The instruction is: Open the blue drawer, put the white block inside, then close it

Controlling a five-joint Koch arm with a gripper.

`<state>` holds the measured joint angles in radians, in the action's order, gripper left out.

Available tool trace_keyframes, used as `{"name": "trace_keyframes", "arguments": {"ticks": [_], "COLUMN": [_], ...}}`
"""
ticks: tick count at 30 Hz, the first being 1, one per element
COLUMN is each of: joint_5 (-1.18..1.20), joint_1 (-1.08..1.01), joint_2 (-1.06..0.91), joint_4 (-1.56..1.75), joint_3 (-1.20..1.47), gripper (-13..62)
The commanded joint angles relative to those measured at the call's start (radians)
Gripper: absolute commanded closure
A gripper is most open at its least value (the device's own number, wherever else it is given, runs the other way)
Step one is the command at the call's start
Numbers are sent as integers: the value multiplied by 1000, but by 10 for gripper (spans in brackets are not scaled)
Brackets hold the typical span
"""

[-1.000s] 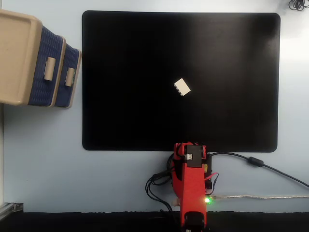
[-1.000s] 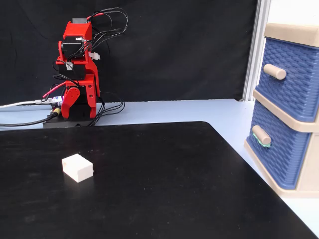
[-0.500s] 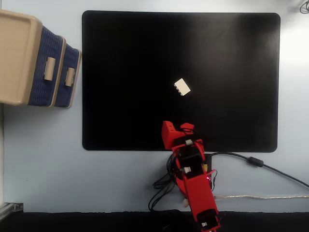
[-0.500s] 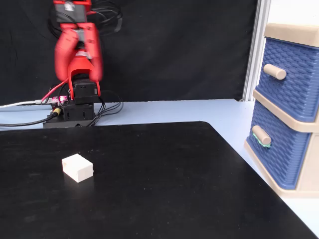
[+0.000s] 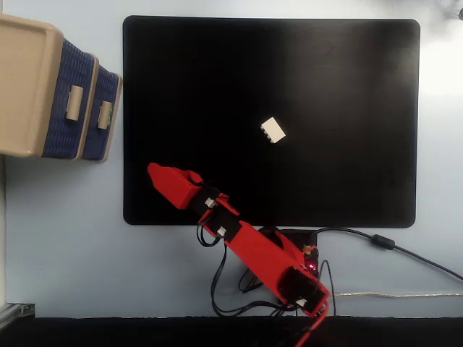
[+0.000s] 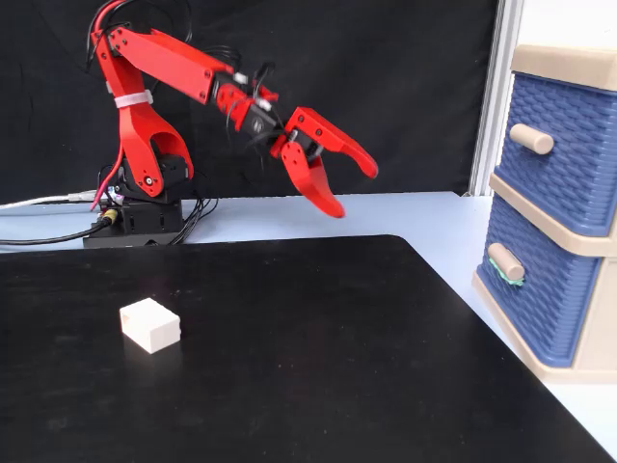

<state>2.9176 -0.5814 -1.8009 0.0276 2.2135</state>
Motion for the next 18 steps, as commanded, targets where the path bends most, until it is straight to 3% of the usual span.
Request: {"name": "trace_keyframes", "arguments": {"ticks": [1,6,18], "joint_5": [18,55,121], "joint_1": [-52,-89,-95], "joint_2": [120,379,739], "joint_4": [353,589,595], "joint_3": [-21,-74,-558], "gripper": [157,158,163]}}
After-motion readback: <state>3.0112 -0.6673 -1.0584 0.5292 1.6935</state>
